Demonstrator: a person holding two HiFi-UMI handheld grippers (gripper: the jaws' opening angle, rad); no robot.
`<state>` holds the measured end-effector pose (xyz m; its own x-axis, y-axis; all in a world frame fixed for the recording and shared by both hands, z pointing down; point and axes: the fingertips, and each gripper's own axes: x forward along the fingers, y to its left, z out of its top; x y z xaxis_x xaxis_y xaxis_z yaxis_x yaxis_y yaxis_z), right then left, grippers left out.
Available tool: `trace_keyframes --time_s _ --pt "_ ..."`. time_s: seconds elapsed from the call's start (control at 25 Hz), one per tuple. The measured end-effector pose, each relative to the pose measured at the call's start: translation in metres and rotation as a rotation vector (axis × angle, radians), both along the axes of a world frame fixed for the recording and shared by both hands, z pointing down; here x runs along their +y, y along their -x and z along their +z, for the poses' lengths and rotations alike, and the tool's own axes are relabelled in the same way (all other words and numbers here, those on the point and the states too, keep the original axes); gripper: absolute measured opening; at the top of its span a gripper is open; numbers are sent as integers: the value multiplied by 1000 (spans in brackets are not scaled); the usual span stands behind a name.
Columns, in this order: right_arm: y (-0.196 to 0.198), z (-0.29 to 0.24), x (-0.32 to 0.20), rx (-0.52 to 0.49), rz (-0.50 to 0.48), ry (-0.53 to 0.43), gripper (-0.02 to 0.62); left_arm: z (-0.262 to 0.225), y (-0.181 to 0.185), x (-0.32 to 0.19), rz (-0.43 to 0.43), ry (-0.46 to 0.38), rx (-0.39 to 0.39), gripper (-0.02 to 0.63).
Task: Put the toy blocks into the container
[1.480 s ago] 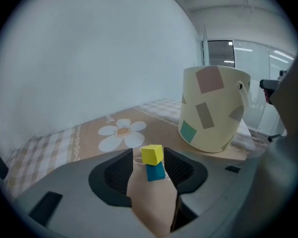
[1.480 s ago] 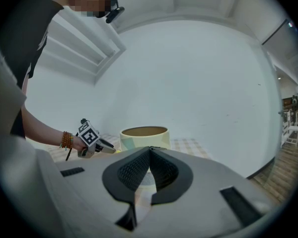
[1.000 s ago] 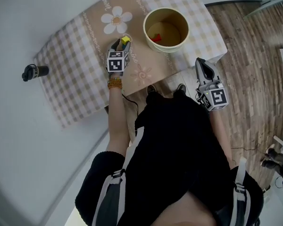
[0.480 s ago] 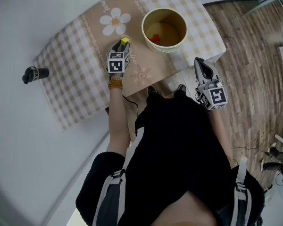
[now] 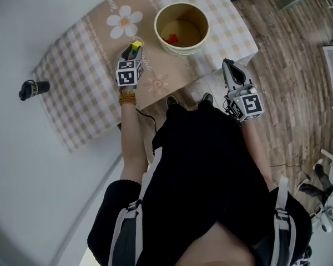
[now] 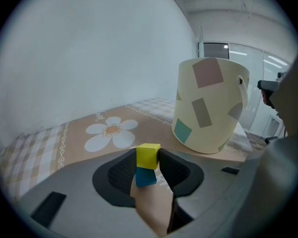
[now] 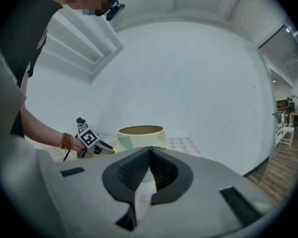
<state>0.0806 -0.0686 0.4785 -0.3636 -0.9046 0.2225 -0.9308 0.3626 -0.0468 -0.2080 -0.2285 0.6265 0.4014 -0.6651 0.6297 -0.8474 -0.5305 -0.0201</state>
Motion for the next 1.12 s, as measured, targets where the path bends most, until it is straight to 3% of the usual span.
trace_keyframes --time_s 0.36,0.8,1.12 --pt "-1 1 0 48 -37 -14 6 -25 -13 29 18 -60 27 150" --pt "-34 5 -4 25 5 8 6 -64 -57 87 59 -156 146 150" --pt "-43 4 -9 13 21 4 6 -62 -80 115 105 -154 173 150"
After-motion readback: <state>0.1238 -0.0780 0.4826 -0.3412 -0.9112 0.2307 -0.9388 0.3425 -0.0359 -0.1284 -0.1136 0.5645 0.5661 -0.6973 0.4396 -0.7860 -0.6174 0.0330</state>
